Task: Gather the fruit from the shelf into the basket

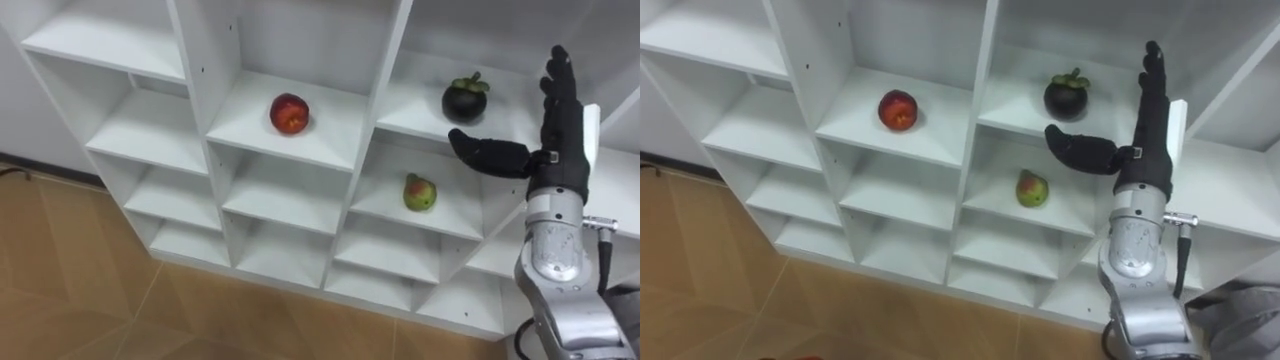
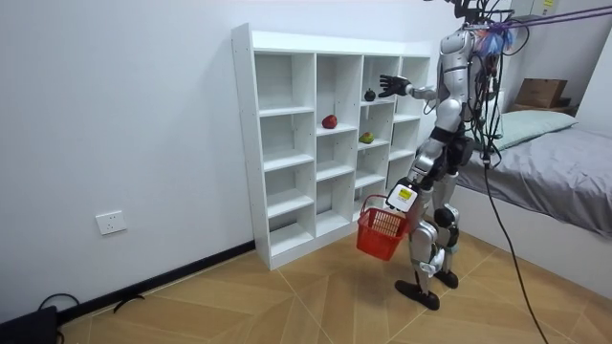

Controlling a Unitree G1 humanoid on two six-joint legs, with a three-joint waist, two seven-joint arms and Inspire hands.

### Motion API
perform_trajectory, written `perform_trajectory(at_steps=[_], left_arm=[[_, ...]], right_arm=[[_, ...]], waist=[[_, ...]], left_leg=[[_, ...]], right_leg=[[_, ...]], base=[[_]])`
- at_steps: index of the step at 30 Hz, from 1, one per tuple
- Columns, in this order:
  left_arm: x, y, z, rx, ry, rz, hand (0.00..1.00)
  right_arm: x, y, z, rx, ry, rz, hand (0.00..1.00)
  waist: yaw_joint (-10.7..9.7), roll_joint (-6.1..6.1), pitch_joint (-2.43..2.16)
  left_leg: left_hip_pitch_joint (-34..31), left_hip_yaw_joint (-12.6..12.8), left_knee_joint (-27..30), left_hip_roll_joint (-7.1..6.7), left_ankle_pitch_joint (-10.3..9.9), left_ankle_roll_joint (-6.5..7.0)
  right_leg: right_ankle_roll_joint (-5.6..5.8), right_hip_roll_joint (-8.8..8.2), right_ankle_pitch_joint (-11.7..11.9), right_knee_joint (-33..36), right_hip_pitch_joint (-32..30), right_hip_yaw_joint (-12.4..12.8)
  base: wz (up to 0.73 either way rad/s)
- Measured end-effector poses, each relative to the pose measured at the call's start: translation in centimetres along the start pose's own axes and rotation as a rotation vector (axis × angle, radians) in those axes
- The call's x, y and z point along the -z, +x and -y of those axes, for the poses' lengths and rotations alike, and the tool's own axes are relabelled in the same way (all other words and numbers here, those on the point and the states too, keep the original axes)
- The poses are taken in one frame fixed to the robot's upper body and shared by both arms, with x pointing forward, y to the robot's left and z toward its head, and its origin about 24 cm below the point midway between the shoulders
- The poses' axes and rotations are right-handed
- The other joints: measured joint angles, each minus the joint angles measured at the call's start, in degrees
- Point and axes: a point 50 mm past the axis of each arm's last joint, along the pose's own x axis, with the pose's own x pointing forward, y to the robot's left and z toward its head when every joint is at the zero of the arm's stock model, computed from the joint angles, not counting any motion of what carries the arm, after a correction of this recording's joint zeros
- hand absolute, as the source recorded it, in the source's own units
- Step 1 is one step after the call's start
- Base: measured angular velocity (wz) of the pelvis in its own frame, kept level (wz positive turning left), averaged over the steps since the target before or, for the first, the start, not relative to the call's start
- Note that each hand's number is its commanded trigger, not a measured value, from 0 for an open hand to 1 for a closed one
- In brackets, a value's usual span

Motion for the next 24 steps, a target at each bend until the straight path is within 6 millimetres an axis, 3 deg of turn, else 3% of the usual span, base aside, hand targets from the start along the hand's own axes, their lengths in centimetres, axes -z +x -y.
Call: perform_trajectory(at_steps=[12, 19, 24], left_arm=[[0.4, 0.0, -0.1, 0.005, 0.023, -0.036, 1.00], [0.4, 0.0, -0.4, 0.006, 0.032, -0.051, 1.00], [0.5, 0.0, -0.6, 0.014, 0.066, -0.061, 1.00]], right_arm=[[0.8, 1.6, -0.7, -0.014, 0.013, -0.063, 0.00], [2.2, 1.6, -1.3, -0.074, -0.016, -0.138, 0.00], [2.1, 2.1, -1.6, -0.110, -0.018, -0.145, 0.00]], waist=[[0.29, 0.06, 0.02], [2.58, -0.08, -0.03], [2.81, -0.37, 0.10]], left_leg=[[0.17, -0.59, 0.43, 0.00, 0.06, -0.06], [0.14, -1.26, 0.61, -0.08, 0.14, -0.14], [-0.06, -1.46, 0.58, -0.07, 0.21, -0.20]], right_leg=[[0.00, -0.05, 0.00, 0.02, 0.30, -0.61], [-0.01, -0.06, 0.00, 0.01, 0.54, -0.96], [-0.01, -0.06, 0.00, 0.04, 0.57, -1.48]], base=[[0.02], [0.04], [0.01]])
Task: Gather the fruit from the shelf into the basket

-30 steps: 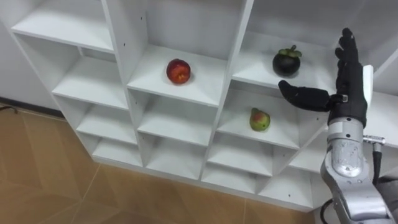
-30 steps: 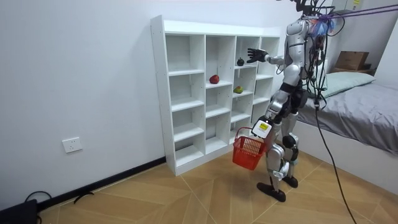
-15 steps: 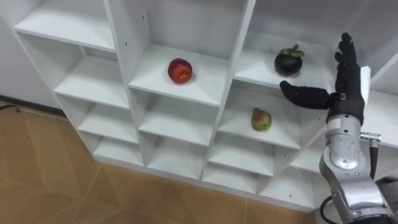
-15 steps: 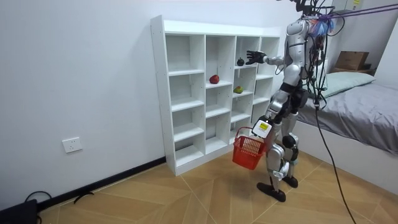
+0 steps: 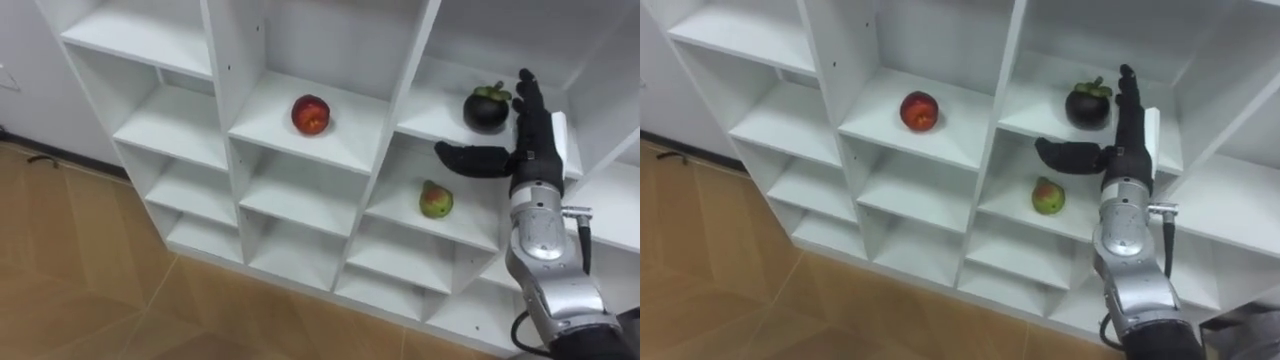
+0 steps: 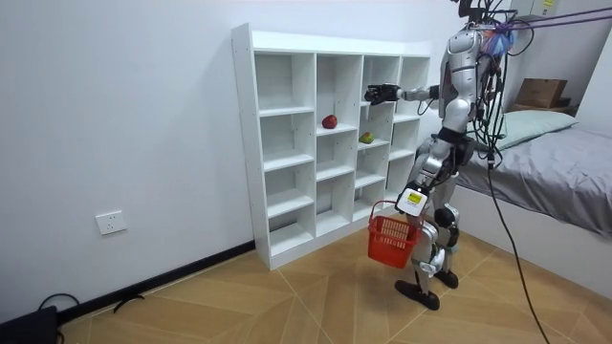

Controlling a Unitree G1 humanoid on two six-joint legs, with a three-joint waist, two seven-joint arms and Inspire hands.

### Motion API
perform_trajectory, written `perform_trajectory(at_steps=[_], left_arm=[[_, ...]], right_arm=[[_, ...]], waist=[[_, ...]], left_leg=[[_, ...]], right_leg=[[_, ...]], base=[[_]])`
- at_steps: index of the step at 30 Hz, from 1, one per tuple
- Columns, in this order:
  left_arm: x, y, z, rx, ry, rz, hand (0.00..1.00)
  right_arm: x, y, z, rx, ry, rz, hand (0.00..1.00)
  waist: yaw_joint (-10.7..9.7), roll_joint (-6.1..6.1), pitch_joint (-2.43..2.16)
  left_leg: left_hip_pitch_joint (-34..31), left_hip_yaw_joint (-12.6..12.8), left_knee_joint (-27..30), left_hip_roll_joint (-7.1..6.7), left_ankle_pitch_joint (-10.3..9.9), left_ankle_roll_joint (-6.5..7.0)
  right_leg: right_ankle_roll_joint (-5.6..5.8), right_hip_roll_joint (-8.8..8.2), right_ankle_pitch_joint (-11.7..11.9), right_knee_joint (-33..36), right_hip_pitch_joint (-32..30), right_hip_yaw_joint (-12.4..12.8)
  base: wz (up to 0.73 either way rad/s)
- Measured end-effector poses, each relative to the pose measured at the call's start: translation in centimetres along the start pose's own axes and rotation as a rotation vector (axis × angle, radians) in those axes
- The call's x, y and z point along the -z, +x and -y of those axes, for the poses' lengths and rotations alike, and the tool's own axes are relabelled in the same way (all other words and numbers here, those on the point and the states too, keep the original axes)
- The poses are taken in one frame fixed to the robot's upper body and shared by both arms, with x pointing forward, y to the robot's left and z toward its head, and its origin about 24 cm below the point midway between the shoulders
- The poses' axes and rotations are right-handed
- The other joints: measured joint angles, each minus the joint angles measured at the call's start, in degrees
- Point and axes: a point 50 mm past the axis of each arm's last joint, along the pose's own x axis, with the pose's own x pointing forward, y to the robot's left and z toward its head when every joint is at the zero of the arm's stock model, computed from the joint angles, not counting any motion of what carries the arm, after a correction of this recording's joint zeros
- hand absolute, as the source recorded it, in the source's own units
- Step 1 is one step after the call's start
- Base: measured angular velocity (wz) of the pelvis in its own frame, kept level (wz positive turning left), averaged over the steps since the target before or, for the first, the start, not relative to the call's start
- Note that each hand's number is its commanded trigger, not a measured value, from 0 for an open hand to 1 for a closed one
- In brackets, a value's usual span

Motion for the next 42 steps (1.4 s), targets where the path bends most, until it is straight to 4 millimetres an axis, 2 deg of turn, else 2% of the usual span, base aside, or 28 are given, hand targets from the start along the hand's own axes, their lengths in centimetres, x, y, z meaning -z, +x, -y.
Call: perform_trajectory(at_steps=[7, 13, 17, 35, 42], left_arm=[[-0.1, 0.0, -0.1, 0.001, 0.011, 0.001, 1.00], [-0.1, 0.0, -0.1, 0.000, 0.011, 0.001, 1.00], [-0.2, 0.0, -0.1, -0.001, 0.011, 0.003, 1.00], [-0.2, -0.1, -0.6, -0.028, 0.002, 0.001, 1.00], [0.0, -0.2, -0.8, -0.033, 0.003, -0.003, 1.00]], right_arm=[[-0.1, 0.3, -0.1, -0.023, -0.010, -0.005, 0.00], [-0.4, 0.8, -0.1, -0.033, -0.021, -0.002, 0.00], [-0.4, 1.5, 0.4, -0.023, -0.046, -0.019, 0.00], [0.3, 2.4, 1.8, -0.009, -0.044, -0.078, 0.00], [0.3, 2.4, 1.9, -0.006, -0.049, -0.078, 0.00]], waist=[[0.06, -1.09, -0.08], [0.00, -0.76, 0.28], [0.08, -0.78, 0.31], [0.17, -1.21, -0.12], [-0.33, -1.16, -0.11]], left_leg=[[-0.91, -1.30, 0.29, -0.14, 0.05, -0.05], [-1.36, -1.46, 0.57, -0.36, 0.15, 0.09], [-1.59, -1.49, 0.37, -0.57, 0.28, 0.28], [-1.61, -1.88, 0.88, -0.81, 0.47, 0.56], [-1.88, -2.72, 1.45, -0.91, 0.53, 0.60]], right_leg=[[0.00, -0.06, 0.00, -0.02, -0.09, -1.21], [0.01, -0.34, -0.01, -0.08, -0.12, -2.03], [0.02, -0.58, -0.01, -0.06, -0.13, -2.31], [0.05, -0.92, 0.01, 0.12, -0.11, -2.55], [0.07, -1.00, 0.02, 0.12, -0.02, -3.02]], base=[[0.09], [0.04], [0.03], [0.00], [0.04]])
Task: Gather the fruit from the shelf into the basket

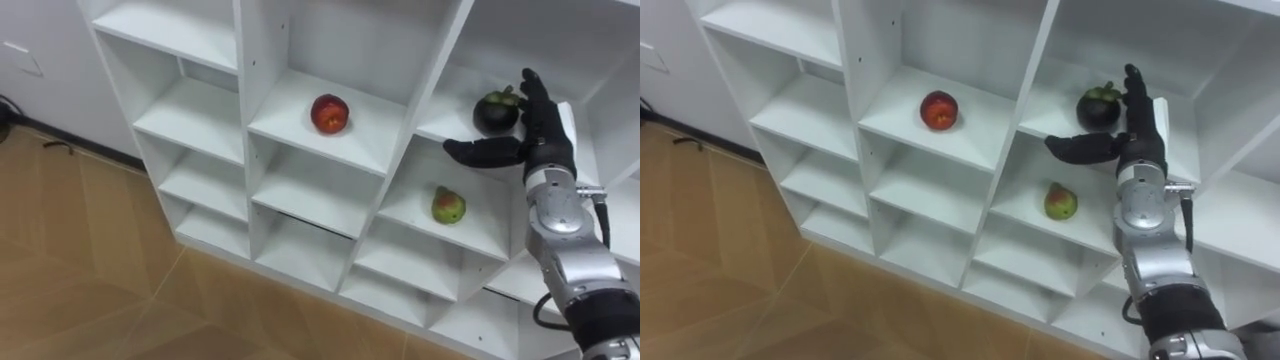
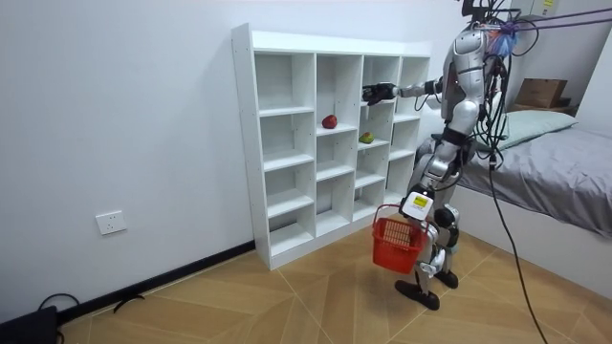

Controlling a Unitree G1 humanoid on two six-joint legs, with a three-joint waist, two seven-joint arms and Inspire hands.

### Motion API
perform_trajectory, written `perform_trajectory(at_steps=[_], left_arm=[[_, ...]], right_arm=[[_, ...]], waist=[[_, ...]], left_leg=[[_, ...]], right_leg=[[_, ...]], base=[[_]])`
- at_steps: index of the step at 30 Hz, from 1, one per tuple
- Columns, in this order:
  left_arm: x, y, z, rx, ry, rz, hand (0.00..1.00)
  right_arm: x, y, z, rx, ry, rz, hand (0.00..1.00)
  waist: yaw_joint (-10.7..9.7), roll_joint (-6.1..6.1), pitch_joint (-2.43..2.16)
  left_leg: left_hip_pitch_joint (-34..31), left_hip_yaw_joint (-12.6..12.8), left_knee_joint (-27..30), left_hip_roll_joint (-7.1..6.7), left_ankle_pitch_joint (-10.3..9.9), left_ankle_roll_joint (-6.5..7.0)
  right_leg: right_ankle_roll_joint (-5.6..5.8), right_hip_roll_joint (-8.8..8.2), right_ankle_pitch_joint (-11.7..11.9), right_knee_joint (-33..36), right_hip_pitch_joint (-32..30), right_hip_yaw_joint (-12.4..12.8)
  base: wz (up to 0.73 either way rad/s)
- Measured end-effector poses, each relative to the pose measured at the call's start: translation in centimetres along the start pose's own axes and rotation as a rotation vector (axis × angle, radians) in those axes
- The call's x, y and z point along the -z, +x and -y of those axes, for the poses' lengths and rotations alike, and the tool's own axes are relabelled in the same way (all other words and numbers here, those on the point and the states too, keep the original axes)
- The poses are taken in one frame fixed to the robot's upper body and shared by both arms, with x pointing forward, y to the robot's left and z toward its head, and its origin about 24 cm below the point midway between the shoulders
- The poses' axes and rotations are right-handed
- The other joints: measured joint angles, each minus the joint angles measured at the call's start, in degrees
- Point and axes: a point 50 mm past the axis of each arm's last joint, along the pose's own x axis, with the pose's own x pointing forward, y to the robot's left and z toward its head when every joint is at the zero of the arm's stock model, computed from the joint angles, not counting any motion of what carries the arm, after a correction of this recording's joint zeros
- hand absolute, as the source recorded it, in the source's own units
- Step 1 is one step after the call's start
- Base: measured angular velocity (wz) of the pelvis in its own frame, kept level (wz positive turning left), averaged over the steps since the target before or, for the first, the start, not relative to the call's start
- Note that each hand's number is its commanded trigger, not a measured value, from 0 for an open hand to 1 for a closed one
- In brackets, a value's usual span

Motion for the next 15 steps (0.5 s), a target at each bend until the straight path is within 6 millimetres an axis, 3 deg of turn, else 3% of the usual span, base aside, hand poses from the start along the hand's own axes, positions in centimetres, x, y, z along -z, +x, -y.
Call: perform_trajectory(at_steps=[1, 2, 3, 4, 5, 7, 15], left_arm=[[0.05, -0.02, -0.02, 0.000, 0.000, -0.001, 1.00], [0.11, -0.03, -0.04, -0.001, 0.000, -0.002, 1.00], [0.11, -0.03, -0.04, -0.001, 0.000, -0.002, 1.00], [0.12, -0.03, -0.04, -0.001, 0.000, -0.003, 1.00], [0.12, -0.03, -0.05, -0.002, 0.000, -0.003, 1.00], [0.13, -0.04, -0.08, -0.007, 0.000, -0.002, 1.00], [-0.10, -0.07, -0.13, -0.025, 0.000, 0.010, 1.00]], right_arm=[[0.04, 0.02, 0.06, 0.001, -0.009, 0.000, 0.35], [0.07, 0.02, 0.08, 0.002, -0.013, -0.001, 0.59], [0.08, 0.03, 0.09, 0.004, -0.014, -0.001, 0.63], [0.09, 0.03, 0.11, 0.006, -0.015, -0.002, 0.82], [0.08, 0.04, 0.11, 0.006, -0.017, -0.001, 0.93], [0.03, 0.03, 0.08, 0.004, -0.028, 0.006, 1.00], [0.16, -0.02, -0.06, 0.005, -0.059, 0.017, 1.00]], waist=[[0.04, 0.01, -0.01], [-0.09, 0.03, -0.02], [-0.17, 0.05, -0.02], [-0.19, 0.09, -0.01], [-0.19, 0.14, -0.02], [-0.19, 0.16, -0.02], [-0.84, 0.35, 0.10]], left_leg=[[0.00, -0.08, 0.04, -0.01, 0.01, -0.02], [-0.08, -0.35, 0.17, -0.04, 0.01, -0.02], [-0.13, -0.42, 0.27, -0.04, 0.01, -0.02], [-0.21, -0.48, 0.35, -0.04, 0.02, -0.03], [-0.26, -0.52, 0.40, -0.04, 0.03, -0.05], [-0.28, -0.51, 0.35, 0.02, 0.06, -0.06], [-0.53, -0.49, 0.36, 0.05, 0.39, -0.02]], right_leg=[[0.00, 0.01, 0.00, 0.00, 0.01, 0.07], [0.00, 0.01, 0.00, 0.00, 0.06, -0.07], [0.00, 0.00, 0.00, -0.01, 0.06, -0.15], [0.00, 0.00, 0.00, -0.02, 0.06, -0.23], [0.00, 0.00, 0.00, -0.02, 0.06, -0.26], [-0.01, -0.01, 0.00, 0.01, 0.07, -0.24], [-0.04, -0.16, 0.06, 0.73, -0.18, 0.09]], base=[[0.06], [0.06], [0.07], [0.04], [0.00], [0.00], [0.00]])
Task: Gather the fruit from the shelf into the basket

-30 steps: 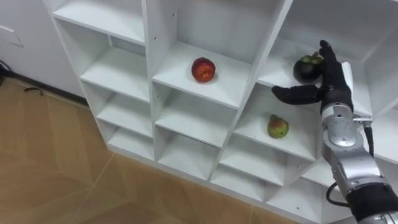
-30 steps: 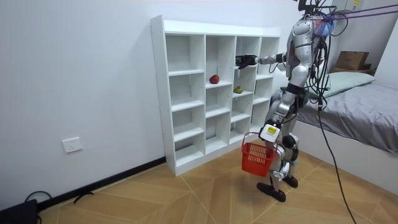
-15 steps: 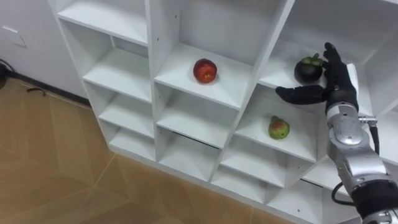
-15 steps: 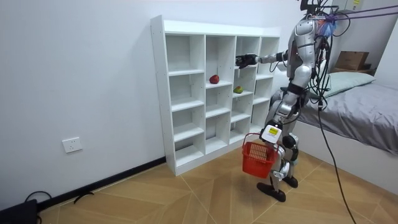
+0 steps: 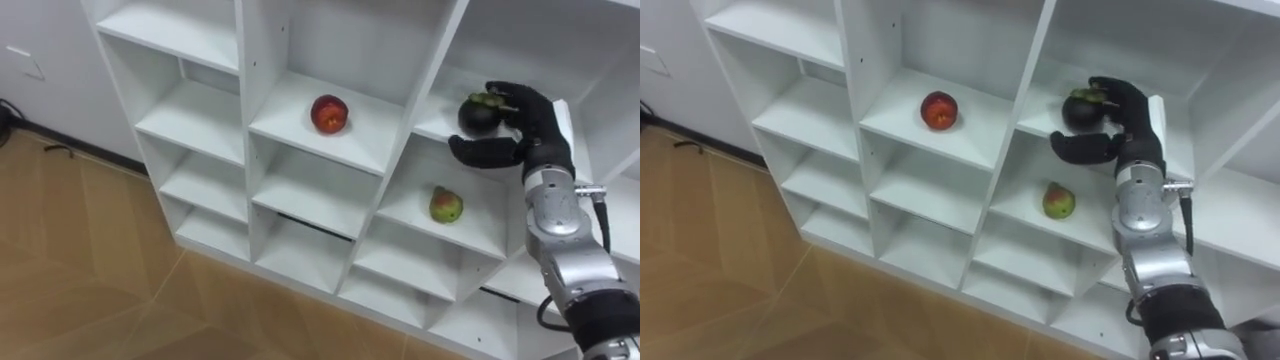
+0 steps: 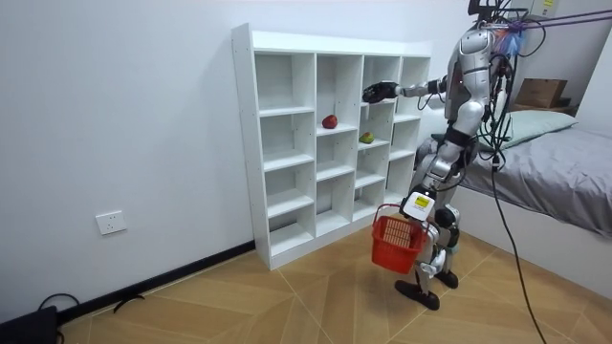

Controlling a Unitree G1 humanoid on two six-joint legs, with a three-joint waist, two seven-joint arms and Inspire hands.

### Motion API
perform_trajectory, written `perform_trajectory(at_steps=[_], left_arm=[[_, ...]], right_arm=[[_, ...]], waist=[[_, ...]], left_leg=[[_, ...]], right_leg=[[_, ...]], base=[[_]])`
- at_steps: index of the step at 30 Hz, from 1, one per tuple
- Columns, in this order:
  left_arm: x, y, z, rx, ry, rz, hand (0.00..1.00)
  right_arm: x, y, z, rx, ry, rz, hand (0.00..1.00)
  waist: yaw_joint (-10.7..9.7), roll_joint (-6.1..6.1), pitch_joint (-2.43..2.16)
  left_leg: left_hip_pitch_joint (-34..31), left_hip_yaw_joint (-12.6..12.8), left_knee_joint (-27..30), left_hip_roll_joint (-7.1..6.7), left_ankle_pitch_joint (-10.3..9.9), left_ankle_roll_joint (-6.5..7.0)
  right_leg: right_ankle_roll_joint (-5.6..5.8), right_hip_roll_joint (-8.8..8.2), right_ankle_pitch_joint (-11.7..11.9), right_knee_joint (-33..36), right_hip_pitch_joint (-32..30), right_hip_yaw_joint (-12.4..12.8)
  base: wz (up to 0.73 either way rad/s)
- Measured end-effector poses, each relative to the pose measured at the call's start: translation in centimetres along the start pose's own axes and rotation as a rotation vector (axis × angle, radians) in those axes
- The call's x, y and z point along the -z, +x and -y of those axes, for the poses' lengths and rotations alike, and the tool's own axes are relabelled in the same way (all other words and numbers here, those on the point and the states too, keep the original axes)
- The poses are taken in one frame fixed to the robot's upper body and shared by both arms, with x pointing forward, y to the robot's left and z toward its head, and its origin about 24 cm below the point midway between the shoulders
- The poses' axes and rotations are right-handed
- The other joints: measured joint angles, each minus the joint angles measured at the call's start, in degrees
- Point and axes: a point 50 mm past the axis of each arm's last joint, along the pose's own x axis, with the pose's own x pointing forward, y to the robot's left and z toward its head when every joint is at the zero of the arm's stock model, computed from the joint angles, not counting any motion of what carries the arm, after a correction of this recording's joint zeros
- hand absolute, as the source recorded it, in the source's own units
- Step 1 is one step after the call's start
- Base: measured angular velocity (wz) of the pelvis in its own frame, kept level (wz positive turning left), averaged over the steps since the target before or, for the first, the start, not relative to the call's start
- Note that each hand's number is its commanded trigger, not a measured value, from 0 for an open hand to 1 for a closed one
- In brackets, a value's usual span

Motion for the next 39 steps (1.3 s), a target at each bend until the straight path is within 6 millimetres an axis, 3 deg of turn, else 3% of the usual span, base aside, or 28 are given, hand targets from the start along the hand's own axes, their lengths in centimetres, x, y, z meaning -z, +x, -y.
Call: perform_trajectory(at_steps=[10, 24, 30, 35, 39], left_arm=[[-0.3, -0.1, 0.0, -0.013, -0.002, 0.021, 1.00], [-2.0, 0.1, 1.0, 0.022, 0.020, 0.069, 1.00], [-3.3, 0.3, 2.1, 0.073, -0.010, 0.097, 1.00], [-5.1, -0.1, 3.5, 0.148, -0.049, 0.174, 1.00], [-7.2, -0.5, 4.9, 0.212, -0.049, 0.252, 1.00]], right_arm=[[0.1, 0.4, 1.9, 0.085, -0.023, -0.008, 1.00], [-0.1, 0.4, 1.8, 0.069, -0.028, -0.005, 1.00], [-0.8, 0.4, 1.5, 0.055, -0.038, 0.017, 1.00], [-3.9, -0.2, 0.6, -0.003, -0.102, 0.172, 1.00], [-2.8, -2.1, -0.1, -0.031, -0.122, 0.184, 1.00]], waist=[[-0.07, 0.05, -0.15], [-0.47, -0.21, -0.30], [-0.56, -0.28, -0.20], [-1.95, -0.43, -0.29], [-2.03, -0.79, -0.39]], left_leg=[[0.20, 0.12, -0.14, 0.00, 0.14, -0.04], [-0.09, 1.42, -1.03, 0.07, 0.24, -0.08], [-0.10, 1.64, -1.01, 0.06, 0.23, -0.08], [-0.05, 2.04, -1.09, 0.08, 0.25, -0.08], [0.33, 2.11, -1.08, 0.01, 0.24, -0.08]], right_leg=[[0.00, 0.14, 0.00, 0.01, -0.24, 0.35], [-0.01, 0.21, 0.01, 0.15, -1.02, 0.98], [-0.01, 0.24, 0.01, 0.10, -1.20, 1.41], [-0.08, 0.32, 0.07, 0.12, -1.96, 2.26], [-0.07, 0.29, 0.08, 0.03, -1.44, 2.83]], base=[[0.00], [-0.03], [-0.02], [-0.08], [0.02]])
